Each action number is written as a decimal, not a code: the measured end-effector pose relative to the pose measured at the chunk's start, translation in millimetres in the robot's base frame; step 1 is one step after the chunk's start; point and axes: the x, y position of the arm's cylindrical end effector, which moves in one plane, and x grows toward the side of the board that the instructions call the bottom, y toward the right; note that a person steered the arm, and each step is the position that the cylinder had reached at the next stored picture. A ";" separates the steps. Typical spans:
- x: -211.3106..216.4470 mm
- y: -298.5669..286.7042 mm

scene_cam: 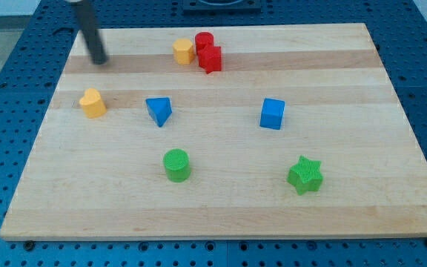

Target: Point your arm at the yellow heart

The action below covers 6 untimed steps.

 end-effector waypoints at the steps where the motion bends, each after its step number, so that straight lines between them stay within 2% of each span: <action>1: 16.0 -23.1; 2: 34.6 -24.8; 4: 137.9 -22.7; 5: 156.3 18.8; 6: 132.2 73.4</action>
